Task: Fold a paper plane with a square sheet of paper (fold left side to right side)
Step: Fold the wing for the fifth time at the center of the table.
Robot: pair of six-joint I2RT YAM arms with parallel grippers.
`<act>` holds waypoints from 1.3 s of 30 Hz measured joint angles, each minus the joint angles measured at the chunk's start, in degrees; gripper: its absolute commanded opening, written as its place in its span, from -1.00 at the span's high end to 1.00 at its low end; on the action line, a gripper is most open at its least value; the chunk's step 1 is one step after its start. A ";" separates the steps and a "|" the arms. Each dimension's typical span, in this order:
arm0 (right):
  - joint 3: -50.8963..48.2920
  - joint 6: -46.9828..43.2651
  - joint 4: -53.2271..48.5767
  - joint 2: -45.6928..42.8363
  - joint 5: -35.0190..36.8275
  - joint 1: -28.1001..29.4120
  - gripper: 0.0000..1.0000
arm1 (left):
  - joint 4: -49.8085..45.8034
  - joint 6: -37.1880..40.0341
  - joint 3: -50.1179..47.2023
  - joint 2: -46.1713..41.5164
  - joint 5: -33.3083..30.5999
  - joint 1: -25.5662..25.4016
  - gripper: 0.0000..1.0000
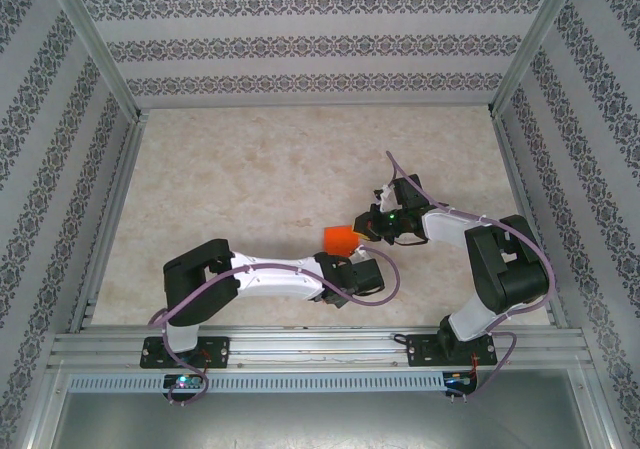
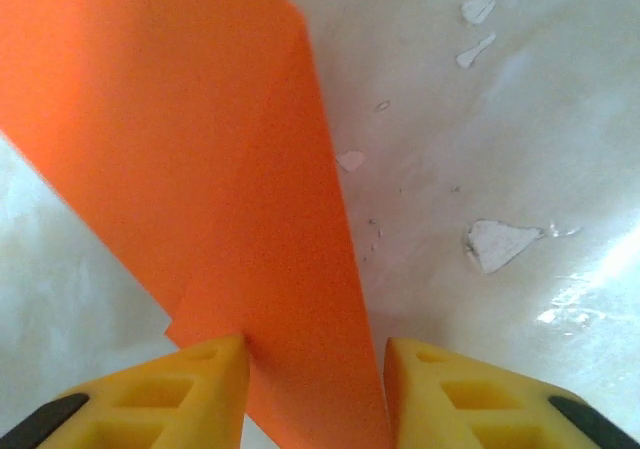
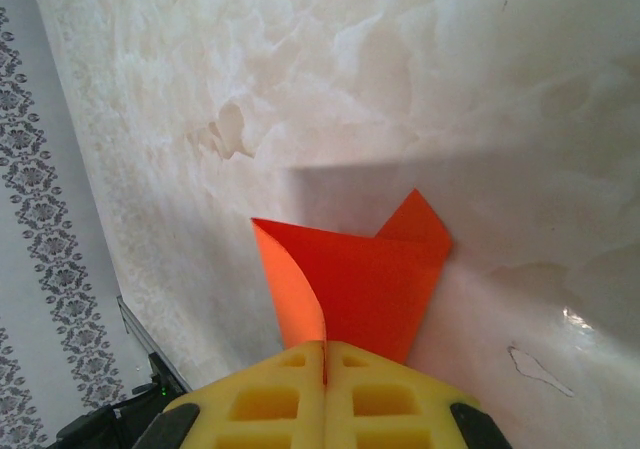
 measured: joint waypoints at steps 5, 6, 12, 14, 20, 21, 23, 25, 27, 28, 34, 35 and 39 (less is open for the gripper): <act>0.00 0.02 0.02 0.39 0.22 0.00 0.97 | -0.37 -0.57 0.00 0.00 -0.85 0.00 0.72; 0.00 0.00 0.00 0.44 0.31 0.00 0.96 | -0.37 -0.70 0.00 0.00 -0.98 0.00 0.76; -0.02 0.00 -0.24 0.44 1.22 -0.44 0.89 | -0.35 -1.16 -0.02 0.00 -1.22 0.00 0.93; -0.07 0.00 -0.68 0.44 1.55 -0.72 0.87 | -0.22 -1.18 -0.02 0.02 -1.20 0.00 0.93; -0.39 0.00 -1.25 0.42 2.36 -1.03 0.88 | -0.11 -1.05 0.46 0.74 -0.72 0.00 0.84; -0.44 0.00 -1.36 0.42 2.49 -1.11 0.88 | -0.11 -0.92 0.83 1.33 -0.59 0.00 0.82; -0.50 0.00 -1.62 0.42 2.78 -1.11 0.89 | -0.09 -0.70 1.40 2.34 -0.26 0.00 0.79; -0.55 0.00 -1.66 0.42 3.02 -1.11 0.90 | -0.15 -0.31 1.79 3.15 0.39 0.00 0.73; -0.57 0.00 -1.64 0.42 3.19 -1.11 0.90 | -0.22 0.02 2.19 3.85 0.76 0.00 0.69; -0.57 0.00 -1.66 0.44 3.23 -1.11 0.90 | -0.24 0.07 2.47 4.17 1.01 0.00 0.69; -0.57 0.00 -1.64 0.44 3.80 -1.11 0.90 | -0.83 0.15 3.37 4.48 1.36 0.00 0.83; -0.57 -0.02 -1.64 0.44 3.85 -1.11 0.90 | -0.83 0.15 3.37 4.48 1.36 0.00 0.89; -0.83 0.00 -1.66 0.42 4.24 -1.27 0.82 | -0.74 0.11 3.13 4.28 1.60 0.00 1.00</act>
